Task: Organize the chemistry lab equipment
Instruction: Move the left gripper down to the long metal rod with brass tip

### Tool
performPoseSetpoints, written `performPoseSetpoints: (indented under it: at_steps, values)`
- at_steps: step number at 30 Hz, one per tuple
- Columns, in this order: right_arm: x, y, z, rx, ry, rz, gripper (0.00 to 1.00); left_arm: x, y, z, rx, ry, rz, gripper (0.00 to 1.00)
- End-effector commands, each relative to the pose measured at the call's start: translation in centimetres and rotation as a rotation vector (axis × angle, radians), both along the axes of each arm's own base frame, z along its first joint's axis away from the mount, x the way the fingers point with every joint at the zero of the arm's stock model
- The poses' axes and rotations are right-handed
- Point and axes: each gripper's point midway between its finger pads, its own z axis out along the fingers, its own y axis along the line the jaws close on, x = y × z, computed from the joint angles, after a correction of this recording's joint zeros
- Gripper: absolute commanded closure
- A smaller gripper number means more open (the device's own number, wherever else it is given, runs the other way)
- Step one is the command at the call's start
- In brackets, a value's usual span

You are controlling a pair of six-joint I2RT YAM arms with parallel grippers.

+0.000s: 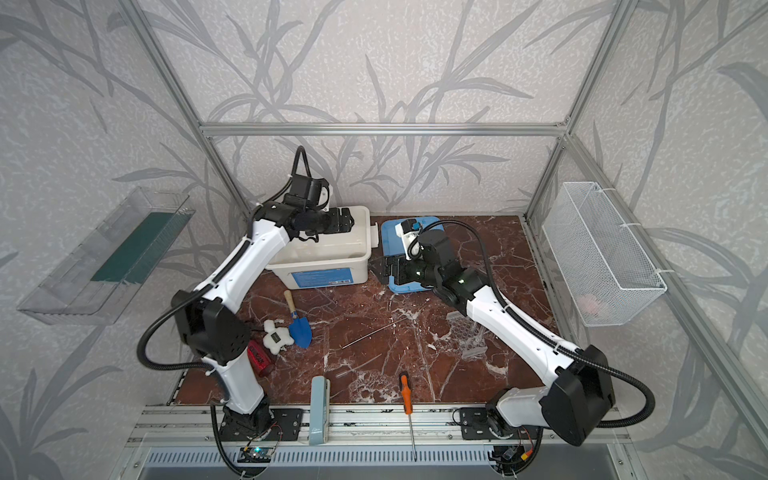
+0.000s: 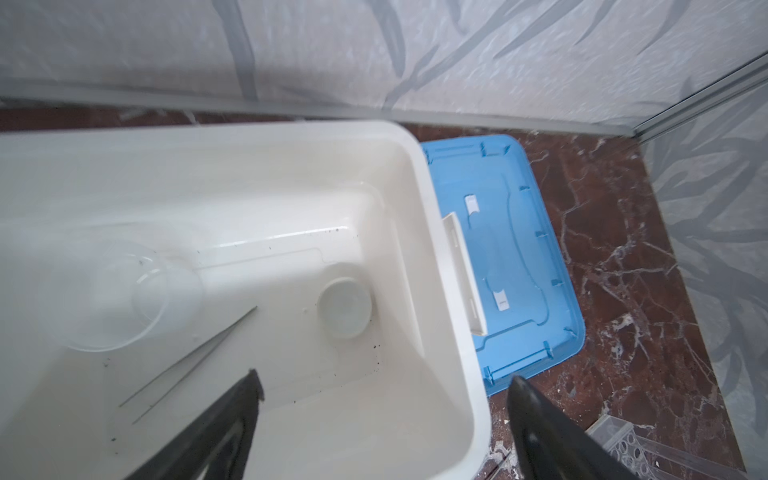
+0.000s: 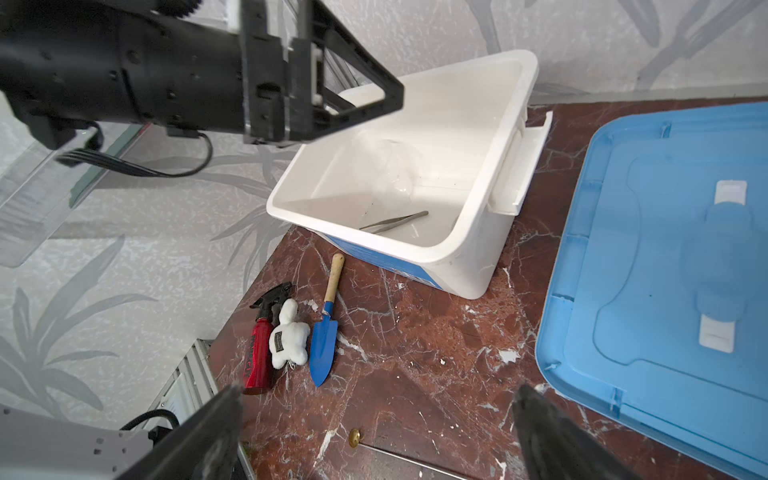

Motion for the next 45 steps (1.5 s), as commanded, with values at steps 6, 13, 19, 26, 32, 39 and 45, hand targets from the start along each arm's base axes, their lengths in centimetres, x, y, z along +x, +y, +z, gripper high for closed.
performPoseSetpoints:
  at_steps: [6,13,19,26,32,39,45]
  values:
    - [-4.7,-4.7,-2.4,-0.13,-0.034,0.01,0.01,-10.0,-2.6,-2.5,0.227,-0.008,-0.334,0.05]
    - [-7.6,-8.6,-6.1,-0.177,-0.033,-0.074,0.01,-16.0,-5.9,-9.5,0.372,0.084,-0.525,0.12]
    - [-8.8,-10.0,-7.8,-0.217,-0.006,-0.089,0.0,-18.8,-9.3,-16.0,0.395,0.21,-0.598,0.27]
    - [-9.0,-10.3,-8.5,-0.216,0.01,-0.099,0.0,-18.9,-10.6,-22.1,0.455,0.313,-0.563,0.31]
    - [-9.0,-10.7,-9.3,-0.241,0.023,-0.112,0.0,-20.4,-10.9,-25.8,0.485,0.381,-0.575,0.32]
    - [-9.0,-10.9,-10.0,-0.25,0.039,-0.126,0.0,-20.4,-11.1,-27.4,0.471,0.398,-0.557,0.45]
    - [-9.1,-11.3,-10.0,-0.266,0.043,-0.141,0.0,-20.4,-11.0,-28.6,0.484,0.422,-0.54,0.65]
